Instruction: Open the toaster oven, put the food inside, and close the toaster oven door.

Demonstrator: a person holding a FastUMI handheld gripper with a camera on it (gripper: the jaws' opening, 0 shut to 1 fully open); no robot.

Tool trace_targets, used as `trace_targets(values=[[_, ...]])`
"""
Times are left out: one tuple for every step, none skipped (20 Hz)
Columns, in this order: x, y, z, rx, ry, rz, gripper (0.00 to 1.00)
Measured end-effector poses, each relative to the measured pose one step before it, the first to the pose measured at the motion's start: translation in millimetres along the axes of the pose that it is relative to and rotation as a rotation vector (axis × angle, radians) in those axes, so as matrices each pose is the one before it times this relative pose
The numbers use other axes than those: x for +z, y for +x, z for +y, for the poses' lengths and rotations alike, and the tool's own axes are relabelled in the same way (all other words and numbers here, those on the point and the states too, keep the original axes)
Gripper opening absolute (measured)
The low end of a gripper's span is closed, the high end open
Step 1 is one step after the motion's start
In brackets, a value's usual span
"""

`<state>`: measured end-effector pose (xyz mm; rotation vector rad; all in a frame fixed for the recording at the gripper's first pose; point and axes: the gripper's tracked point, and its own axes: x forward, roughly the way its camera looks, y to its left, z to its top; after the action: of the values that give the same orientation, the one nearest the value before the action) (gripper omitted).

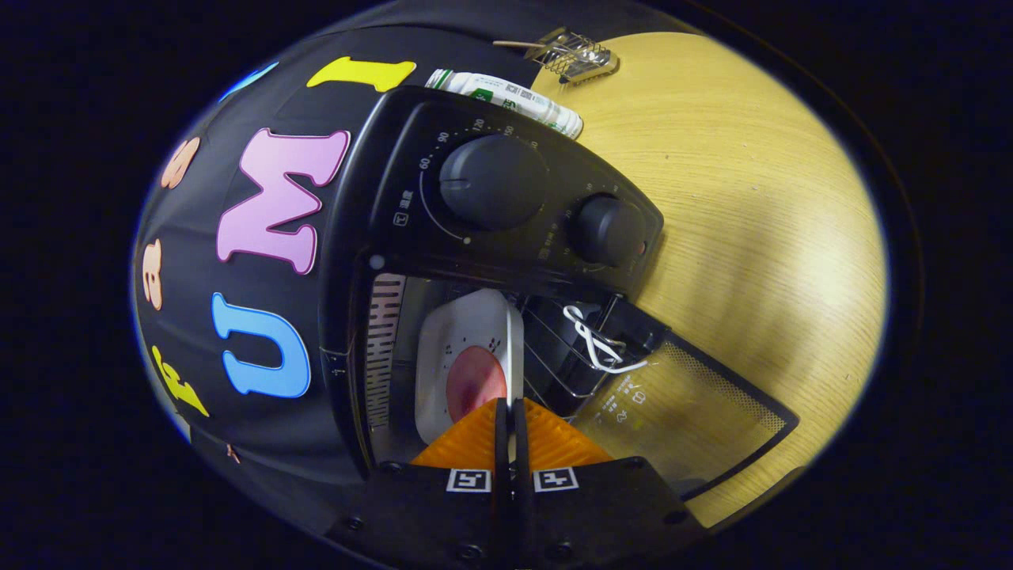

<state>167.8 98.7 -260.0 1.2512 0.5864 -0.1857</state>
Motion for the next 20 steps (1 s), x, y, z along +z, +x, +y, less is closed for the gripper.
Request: trace_targets(values=[[-0.71, 2.19, 2.09, 0.00111, -0.00571, -0.01857, 0.05], [1.86, 3.60, 2.87, 0.00944, 0.00003, -0.01451, 0.06], [-2.61, 2.11, 2.47, 0.00599, 0.00809, -0.00533, 0.07], [-4.90, 1.93, 2.84, 0.01128, 0.01109, 0.01106, 0.10], [-6.33, -2.70, 4.56, 0.01176, 0.00288, 0.01752, 0.12], [-5.85, -3.73, 6.50, 0.02858, -0.01500, 0.01796, 0.12], [-5.92, -3.34, 3.00, 0.01302, -0.03488, 0.02214, 0.20], [-5.72, -4.78, -2.67, -0.00620, -0.03901, 0.01694, 0.31], [-5.35, -4.51, 1.50, 0.01133, -0.02315, 0.01284, 0.31], [-6.51, -4.91, 0.28, 0.00381, -0.01409, 0.02000, 0.47], [-8.33, -6.41, -0.60, 0.00144, -0.01071, 0.02801, 0.56], [-6.99, -6.33, 0.40, 0.00662, -0.02089, 0.03058, 0.87], [-7.85, -6.39, 0.86, 0.00412, -0.03520, 0.02239, 0.89], [-4.37, -6.08, -1.75, -0.00006, -0.04063, 0.01286, 0.90], [-0.78, -5.61, -2.22, -0.00548, -0.03897, -0.00160, 0.90], [-1.60, -7.84, -2.09, -0.00778, -0.03775, -0.00817, 0.98], [0.14, -7.48, -0.67, -0.00690, -0.03357, -0.00940, 0.98], [-0.47, -6.03, 0.37, -0.00400, -0.02877, -0.00654, 0.98], [-2.03, -6.19, 2.44, 0.00113, -0.03028, -0.00561, 0.98], [-0.40, -6.17, 1.46, -0.00345, -0.03920, -0.00830, 0.98]])
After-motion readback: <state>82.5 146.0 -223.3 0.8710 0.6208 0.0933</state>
